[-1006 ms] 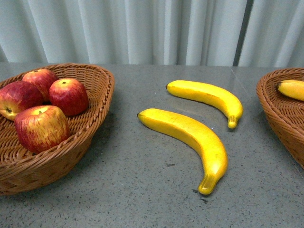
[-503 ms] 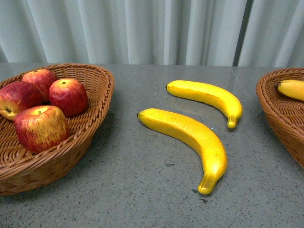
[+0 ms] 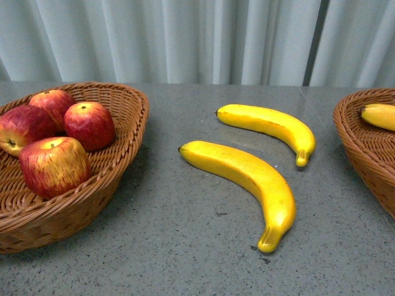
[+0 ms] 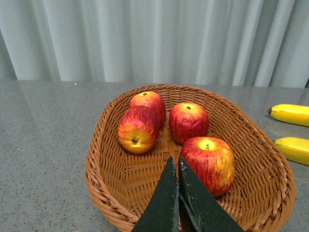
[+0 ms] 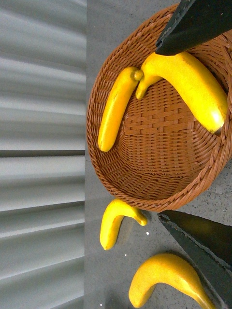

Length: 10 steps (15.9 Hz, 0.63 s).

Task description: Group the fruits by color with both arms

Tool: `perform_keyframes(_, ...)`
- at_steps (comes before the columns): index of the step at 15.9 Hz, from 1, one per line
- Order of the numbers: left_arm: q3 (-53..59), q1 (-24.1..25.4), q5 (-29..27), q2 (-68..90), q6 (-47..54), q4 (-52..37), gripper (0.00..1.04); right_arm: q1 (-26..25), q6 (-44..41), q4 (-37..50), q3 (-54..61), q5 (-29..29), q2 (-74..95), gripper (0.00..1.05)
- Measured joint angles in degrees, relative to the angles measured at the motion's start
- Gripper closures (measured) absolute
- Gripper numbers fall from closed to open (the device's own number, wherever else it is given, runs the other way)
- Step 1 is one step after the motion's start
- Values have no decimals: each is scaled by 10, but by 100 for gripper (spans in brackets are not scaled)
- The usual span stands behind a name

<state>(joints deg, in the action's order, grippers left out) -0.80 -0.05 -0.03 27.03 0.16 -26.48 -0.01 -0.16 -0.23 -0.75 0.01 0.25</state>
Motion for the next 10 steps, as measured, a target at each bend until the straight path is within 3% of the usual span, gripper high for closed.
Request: perform_keyframes(10, 0, 0, 0, -141, 0, 136, 103, 0, 0, 0, 0, 0, 0, 7)
